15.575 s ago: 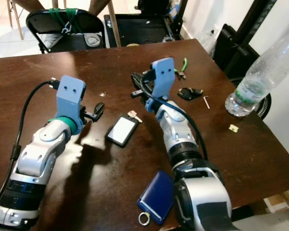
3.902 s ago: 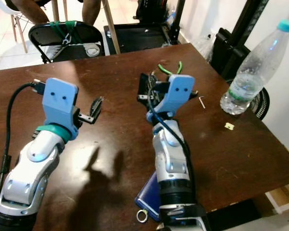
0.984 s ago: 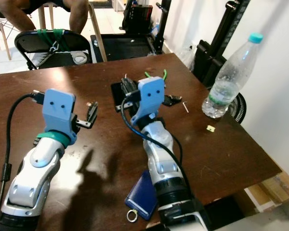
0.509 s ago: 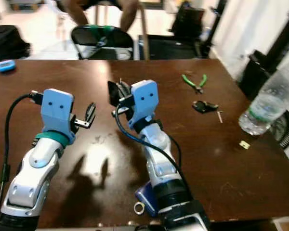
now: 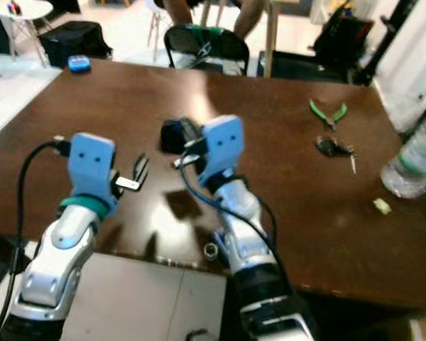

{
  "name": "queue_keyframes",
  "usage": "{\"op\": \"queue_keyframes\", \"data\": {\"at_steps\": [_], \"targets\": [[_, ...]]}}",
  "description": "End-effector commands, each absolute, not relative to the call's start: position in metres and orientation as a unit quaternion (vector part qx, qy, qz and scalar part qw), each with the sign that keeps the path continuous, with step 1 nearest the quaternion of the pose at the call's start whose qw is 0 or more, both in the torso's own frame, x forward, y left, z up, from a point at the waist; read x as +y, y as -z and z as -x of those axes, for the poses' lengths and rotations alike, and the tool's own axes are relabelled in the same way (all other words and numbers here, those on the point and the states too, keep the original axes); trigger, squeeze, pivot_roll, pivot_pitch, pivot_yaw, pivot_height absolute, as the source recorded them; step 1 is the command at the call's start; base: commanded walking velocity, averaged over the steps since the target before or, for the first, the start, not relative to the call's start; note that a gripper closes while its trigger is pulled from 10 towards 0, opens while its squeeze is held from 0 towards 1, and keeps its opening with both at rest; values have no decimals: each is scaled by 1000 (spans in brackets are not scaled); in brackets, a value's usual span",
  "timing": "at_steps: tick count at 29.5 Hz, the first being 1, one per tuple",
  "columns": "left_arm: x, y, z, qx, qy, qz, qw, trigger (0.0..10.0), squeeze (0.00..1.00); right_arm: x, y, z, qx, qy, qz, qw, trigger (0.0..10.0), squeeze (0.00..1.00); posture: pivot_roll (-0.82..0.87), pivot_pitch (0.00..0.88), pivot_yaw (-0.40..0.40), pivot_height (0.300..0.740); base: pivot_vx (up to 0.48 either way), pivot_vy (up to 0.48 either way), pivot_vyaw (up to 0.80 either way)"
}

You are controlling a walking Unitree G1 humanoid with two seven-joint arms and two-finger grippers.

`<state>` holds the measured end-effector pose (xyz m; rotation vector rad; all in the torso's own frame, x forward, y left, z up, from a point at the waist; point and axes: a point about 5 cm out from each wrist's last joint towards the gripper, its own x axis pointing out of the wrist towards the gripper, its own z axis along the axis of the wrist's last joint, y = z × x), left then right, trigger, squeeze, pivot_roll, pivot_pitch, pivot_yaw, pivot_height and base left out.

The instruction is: Hang keys on a hook

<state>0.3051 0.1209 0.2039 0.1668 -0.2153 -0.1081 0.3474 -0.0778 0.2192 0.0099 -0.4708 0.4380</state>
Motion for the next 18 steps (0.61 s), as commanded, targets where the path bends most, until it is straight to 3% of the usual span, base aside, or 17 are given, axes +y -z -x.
{"op": "queue_keyframes", "data": {"at_steps": [1, 18], "targets": [[124, -200, -304, -99, 49, -86, 990, 10000, 0, -72, -219, -345, -235, -225, -13, 946, 10000, 0, -121, 65, 33, 740, -345, 0, 0], [125, -200, -304, -98, 46, -89, 990, 10000, 0, -67, -220, -343, -239, -237, -3, 942, 10000, 0, -117, 67, 35, 740, -327, 0, 0]]}}
